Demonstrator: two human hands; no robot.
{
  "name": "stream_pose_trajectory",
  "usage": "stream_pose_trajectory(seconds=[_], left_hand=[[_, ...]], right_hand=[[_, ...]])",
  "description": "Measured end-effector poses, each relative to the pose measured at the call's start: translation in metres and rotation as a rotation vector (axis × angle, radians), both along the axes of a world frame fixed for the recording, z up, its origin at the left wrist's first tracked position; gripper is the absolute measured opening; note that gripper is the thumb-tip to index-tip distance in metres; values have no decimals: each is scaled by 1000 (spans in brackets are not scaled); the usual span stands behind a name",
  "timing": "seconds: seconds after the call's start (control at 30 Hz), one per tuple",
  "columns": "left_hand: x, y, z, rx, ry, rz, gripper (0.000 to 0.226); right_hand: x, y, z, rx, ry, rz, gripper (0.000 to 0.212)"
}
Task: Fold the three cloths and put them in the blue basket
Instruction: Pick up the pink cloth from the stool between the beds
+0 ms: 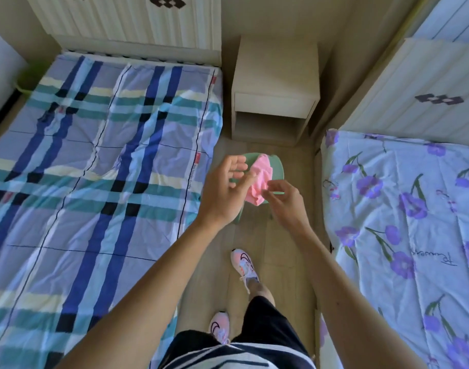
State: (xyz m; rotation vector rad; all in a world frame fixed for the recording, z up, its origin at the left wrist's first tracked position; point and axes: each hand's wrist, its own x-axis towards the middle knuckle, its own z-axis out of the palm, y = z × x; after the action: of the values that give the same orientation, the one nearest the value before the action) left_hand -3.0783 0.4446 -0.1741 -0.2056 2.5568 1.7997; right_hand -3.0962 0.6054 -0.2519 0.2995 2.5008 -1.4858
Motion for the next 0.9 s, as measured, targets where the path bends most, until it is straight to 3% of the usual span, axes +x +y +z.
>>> stream_pose_trajectory(seconds=[0.37, 0.7, 0.9], left_hand=[[-116, 8, -82, -51, -194, 155, 35], [-135, -2, -140, -79, -314, 268, 33], [-137, -3, -167, -78, -363, 293, 33]], right_hand=[[-123, 0, -151, 205, -279, 260, 41], [-167, -3, -265, 395, -478, 554, 51], [-177, -6, -301, 529, -551, 733, 60]])
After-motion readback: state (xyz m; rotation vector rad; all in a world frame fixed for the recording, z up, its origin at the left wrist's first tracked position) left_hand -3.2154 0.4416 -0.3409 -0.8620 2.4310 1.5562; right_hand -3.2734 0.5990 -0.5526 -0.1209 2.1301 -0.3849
